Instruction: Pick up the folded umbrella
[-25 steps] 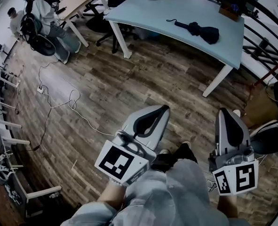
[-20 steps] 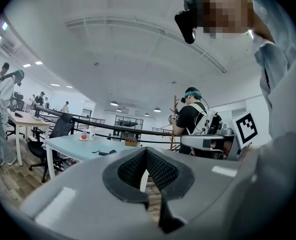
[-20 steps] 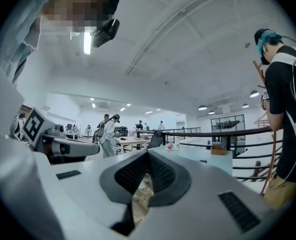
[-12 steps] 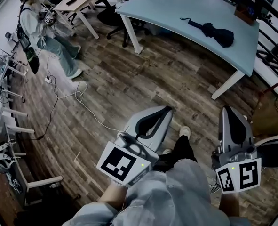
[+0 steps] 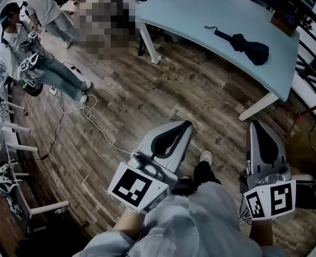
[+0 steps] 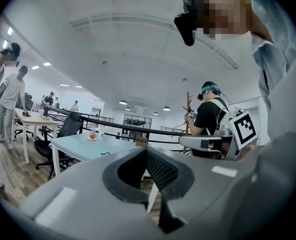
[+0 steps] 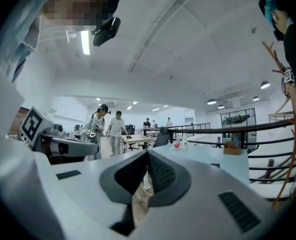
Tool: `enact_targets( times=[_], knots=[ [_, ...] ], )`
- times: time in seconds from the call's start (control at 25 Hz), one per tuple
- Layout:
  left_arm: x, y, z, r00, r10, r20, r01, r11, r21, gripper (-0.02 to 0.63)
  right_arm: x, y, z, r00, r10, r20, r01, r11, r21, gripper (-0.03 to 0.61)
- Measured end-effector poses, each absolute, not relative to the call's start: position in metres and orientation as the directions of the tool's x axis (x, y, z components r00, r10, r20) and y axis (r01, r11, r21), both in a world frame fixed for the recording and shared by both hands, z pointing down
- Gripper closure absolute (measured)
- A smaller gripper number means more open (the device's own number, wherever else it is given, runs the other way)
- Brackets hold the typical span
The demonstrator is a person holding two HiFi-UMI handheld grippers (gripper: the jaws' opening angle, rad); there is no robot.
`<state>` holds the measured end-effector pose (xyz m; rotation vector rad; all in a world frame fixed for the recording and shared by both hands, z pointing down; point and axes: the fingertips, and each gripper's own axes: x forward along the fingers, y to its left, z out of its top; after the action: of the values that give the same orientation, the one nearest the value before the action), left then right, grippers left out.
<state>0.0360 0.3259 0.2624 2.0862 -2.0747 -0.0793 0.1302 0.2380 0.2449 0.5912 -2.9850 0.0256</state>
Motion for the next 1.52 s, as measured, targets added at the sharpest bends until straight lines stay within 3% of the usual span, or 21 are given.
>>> enact_targets(
  times=[0.36, 0.8, 1.2, 1.52],
  knots=[
    [0.012, 0.258, 0.266, -0.033, -0.99, 0.141, -0.983, 0.057, 0.173, 0.611, 0.101, 0.163, 0.244, -0.937, -0.333, 0.101, -0.335, 0.942, -0.007, 0.578],
    [0.0, 0.182, 0.255, -0.063, -0.995, 0.078, -0.987, 0.074, 0.143, 0.611, 0.095, 0.083, 0.244, -0.94, -0.328, 0.09, -0.33, 0.944, -0.009, 0.578],
    [-0.004, 0.146, 0.256, -0.024, -0.994, 0.108, -0.988, 0.041, 0.151, 0.61, 0.098, 0.047, 0.248, -0.921, -0.376, 0.098, -0.379, 0.925, -0.014, 0.578],
    [-0.046, 0.107, 0.256, 0.047, -0.996, 0.081, -0.991, -0.037, 0.128, 0.611, 0.077, 0.017, 0.249, -0.879, -0.466, 0.102, -0.469, 0.883, -0.002, 0.578]
  ],
)
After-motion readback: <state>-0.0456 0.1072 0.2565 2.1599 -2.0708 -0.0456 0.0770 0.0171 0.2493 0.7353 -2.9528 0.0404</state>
